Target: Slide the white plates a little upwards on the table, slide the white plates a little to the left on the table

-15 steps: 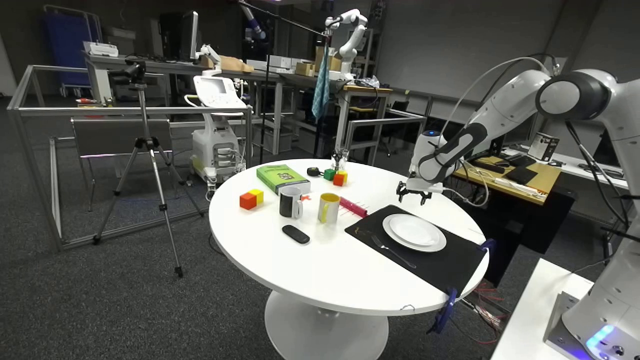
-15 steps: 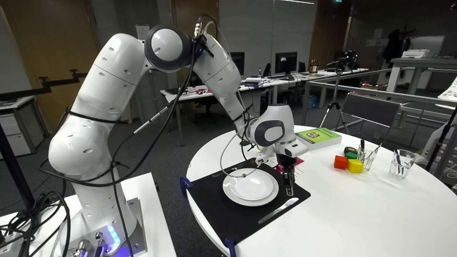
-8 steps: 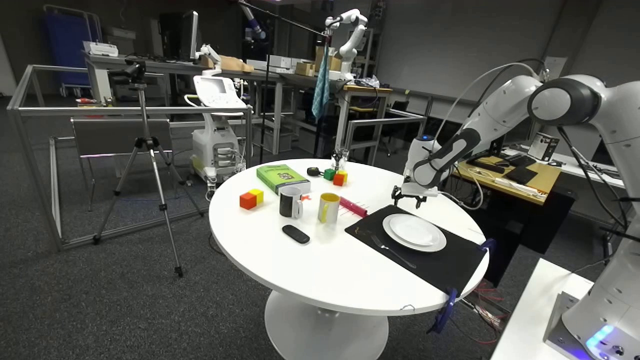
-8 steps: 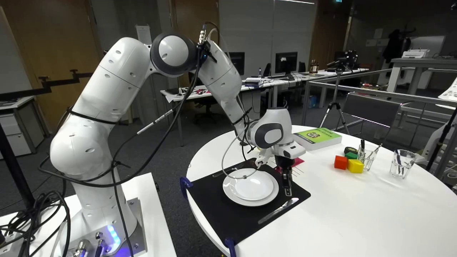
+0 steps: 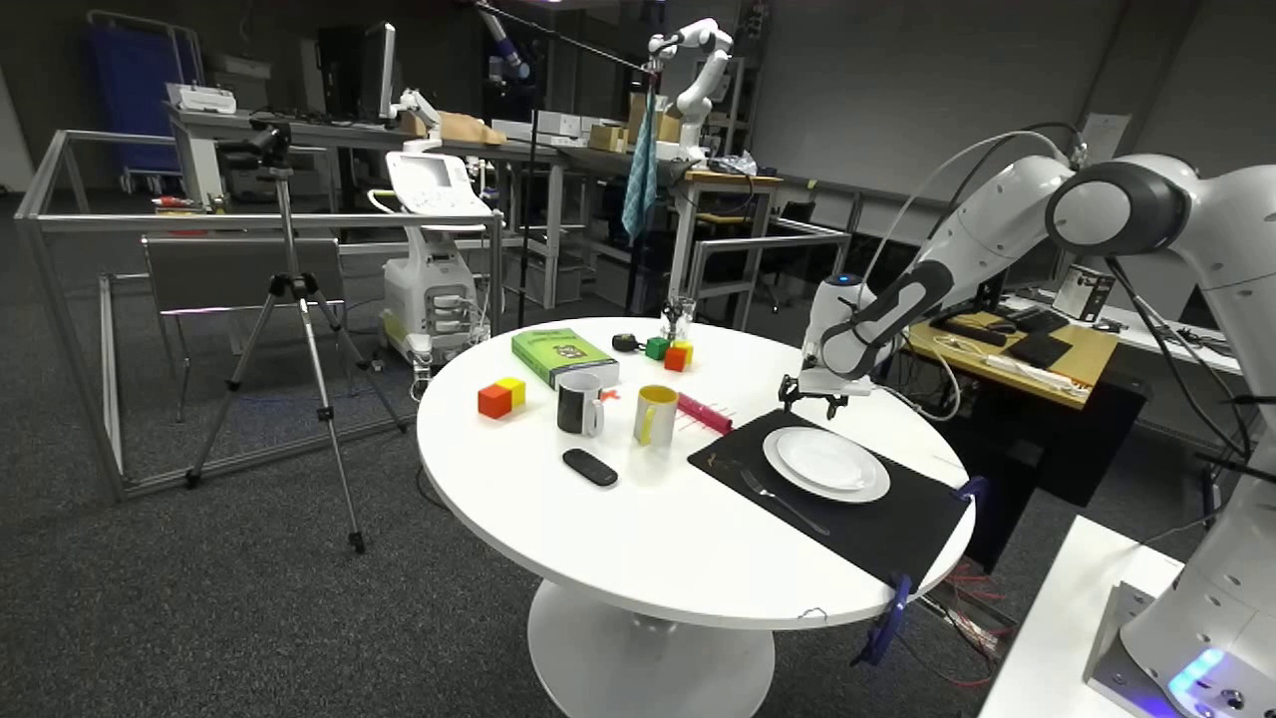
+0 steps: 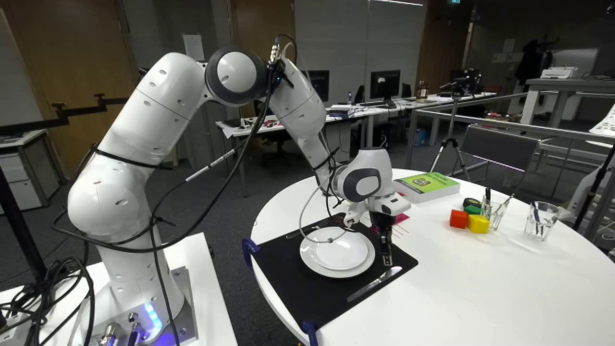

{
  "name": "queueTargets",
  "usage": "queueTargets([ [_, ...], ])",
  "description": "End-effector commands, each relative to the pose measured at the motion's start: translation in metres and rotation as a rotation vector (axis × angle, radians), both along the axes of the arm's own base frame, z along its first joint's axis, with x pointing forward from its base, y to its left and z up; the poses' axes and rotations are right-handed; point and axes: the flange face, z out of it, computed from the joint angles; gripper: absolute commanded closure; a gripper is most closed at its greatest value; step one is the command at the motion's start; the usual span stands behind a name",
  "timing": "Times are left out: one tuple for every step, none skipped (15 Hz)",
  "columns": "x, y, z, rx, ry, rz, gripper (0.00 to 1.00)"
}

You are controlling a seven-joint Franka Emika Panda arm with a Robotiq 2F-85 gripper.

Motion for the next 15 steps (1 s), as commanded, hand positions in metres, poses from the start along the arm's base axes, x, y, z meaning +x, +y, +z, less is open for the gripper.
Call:
queueTargets([
  [0.0056,0.0015,0.0017,0.01,-0.008,0.014,0.0],
  [0.0063,0.0021,0.0013,0.014,-0.007,0.006,0.0],
  [0.0066,0.0026,0.0012,0.018,-0.008,-0.006,0.0],
  [0.0069,0.0031,0.0006,0.022,-0.005,-0.026,0.0],
  [0.0071,0.0033,-0.0002,0.028,-0.013,-0.032,0.0],
  [0.0076,0.0033,-0.001,0.029,-0.017,-0.038,0.0],
  [0.0075,0.0036,-0.0013,0.035,-0.015,-0.044,0.0],
  [0.0073,0.0036,-0.0018,0.037,-0.015,-0.048,0.0],
  [0.0071,0.0038,-0.0025,0.039,-0.012,-0.05,0.0],
  [0.0069,0.0041,-0.003,0.042,-0.01,-0.054,0.0],
  [0.0066,0.0044,-0.0037,0.047,-0.007,-0.056,0.0],
  [0.0063,0.0052,-0.0045,0.051,-0.006,-0.059,0.0],
  [0.0059,0.0061,-0.0055,0.056,-0.001,-0.061,0.0],
  [0.0056,0.0071,-0.0066,0.06,0.002,-0.063,0.0],
  [0.0056,0.0078,-0.0081,0.062,0.004,-0.064,0.0],
])
